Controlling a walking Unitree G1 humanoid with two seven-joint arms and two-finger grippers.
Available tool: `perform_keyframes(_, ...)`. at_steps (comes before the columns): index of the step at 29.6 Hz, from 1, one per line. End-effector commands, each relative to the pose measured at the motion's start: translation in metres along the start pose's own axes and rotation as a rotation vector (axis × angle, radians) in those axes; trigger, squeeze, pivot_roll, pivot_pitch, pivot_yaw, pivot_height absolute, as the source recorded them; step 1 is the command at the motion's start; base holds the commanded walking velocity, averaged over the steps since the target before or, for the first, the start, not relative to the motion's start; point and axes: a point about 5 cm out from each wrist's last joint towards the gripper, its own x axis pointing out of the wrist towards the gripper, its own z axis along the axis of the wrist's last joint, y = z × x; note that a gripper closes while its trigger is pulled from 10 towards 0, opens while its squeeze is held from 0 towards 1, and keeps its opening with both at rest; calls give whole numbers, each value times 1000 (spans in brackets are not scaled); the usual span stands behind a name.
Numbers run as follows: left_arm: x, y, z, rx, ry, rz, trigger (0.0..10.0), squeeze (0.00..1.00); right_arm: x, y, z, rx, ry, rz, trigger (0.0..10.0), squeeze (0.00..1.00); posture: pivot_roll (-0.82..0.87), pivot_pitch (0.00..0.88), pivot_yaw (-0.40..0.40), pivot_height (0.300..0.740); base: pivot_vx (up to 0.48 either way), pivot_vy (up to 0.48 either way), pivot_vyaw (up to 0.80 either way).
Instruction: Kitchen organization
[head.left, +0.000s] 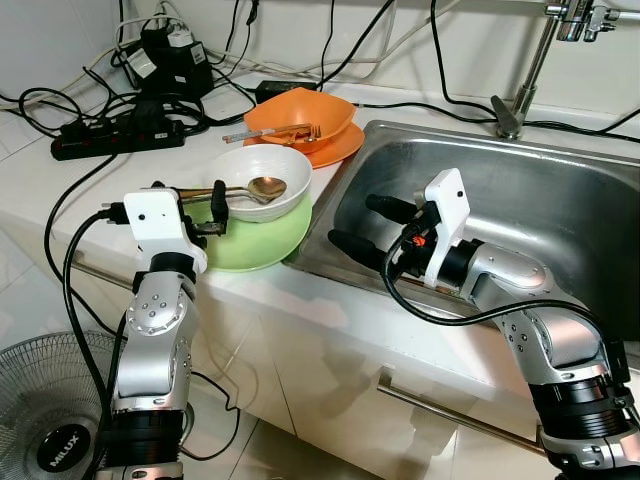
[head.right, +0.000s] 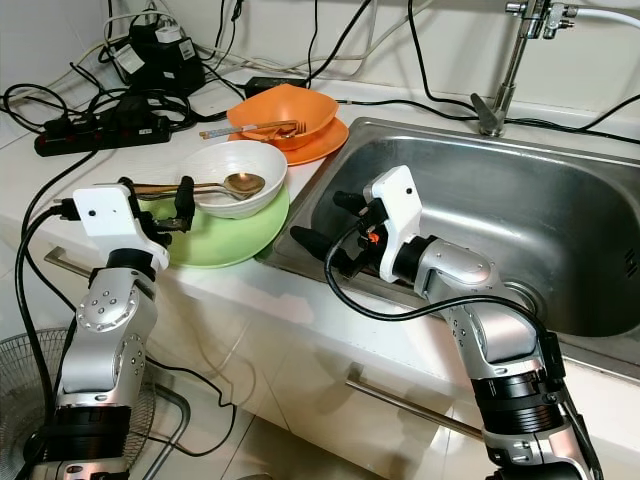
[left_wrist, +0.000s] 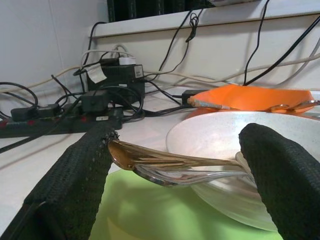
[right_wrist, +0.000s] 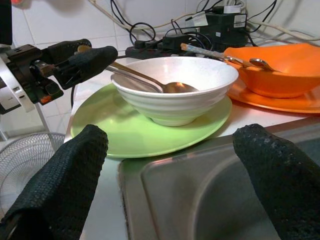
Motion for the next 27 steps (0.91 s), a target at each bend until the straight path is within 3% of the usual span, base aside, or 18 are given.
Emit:
perform_keyframes(1, 2, 2, 4, 13, -21, 8, 10000, 0, 0, 1, 5, -8, -18, 0, 10000, 675, -77, 13, 105, 740, 0, 0, 0)
perform_keyframes(5, -2, 14, 15, 93, -76, 85, 10000, 0, 0, 0, 5, -8, -19, -1, 10000, 675, -76, 10, 107, 740, 0, 0, 0)
perform_keyframes(7, -5, 13, 20, 112, -104, 76, 10000, 0, 0, 0, 5, -8, -19, -2, 10000, 671, -76, 7, 108, 740, 0, 0, 0)
perform_keyframes(15, -18, 3, 9, 104, -58, 20, 10000, 0, 2, 0, 4, -8, -22, 1, 10000, 671, -66, 0, 106, 740, 0, 0, 0)
perform_keyframes(22, -20, -5, -2, 60, -10, -30, 10000, 0, 4, 0, 5, -8, -26, 3, 10000, 671, -65, 0, 105, 740, 0, 0, 0)
perform_keyframes(27, -18, -4, 1, 74, -33, -33, 10000, 0, 4, 0, 5, -8, -27, 1, 10000, 675, -69, 0, 107, 740, 0, 0, 0)
